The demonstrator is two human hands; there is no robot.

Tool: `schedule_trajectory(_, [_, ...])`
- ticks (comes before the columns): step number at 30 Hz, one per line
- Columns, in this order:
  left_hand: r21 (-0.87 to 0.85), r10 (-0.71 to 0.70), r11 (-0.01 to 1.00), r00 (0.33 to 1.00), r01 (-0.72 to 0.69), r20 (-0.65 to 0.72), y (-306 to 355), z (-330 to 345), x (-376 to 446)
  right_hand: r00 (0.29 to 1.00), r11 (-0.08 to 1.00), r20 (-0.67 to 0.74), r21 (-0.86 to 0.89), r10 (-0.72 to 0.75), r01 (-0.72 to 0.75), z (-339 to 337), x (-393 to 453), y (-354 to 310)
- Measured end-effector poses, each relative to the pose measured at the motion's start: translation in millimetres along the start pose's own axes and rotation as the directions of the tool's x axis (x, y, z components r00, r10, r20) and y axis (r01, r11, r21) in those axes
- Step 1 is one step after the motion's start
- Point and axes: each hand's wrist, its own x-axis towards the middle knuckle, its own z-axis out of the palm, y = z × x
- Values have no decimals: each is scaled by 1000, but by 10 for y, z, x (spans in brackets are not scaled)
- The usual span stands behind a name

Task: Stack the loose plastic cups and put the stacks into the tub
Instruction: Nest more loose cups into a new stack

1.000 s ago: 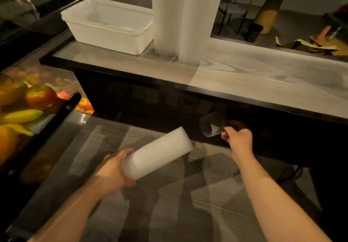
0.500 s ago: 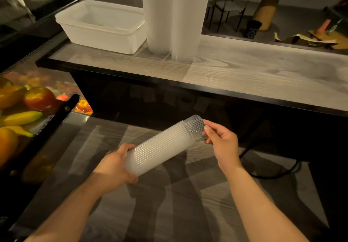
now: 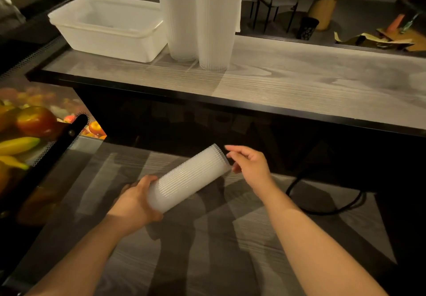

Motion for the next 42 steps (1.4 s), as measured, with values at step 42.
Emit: schedule_trajectory(42, [-1, 42, 999, 997, -42, -69, -298, -136, 65, 809, 703, 331, 403, 485, -586, -16, 422, -6])
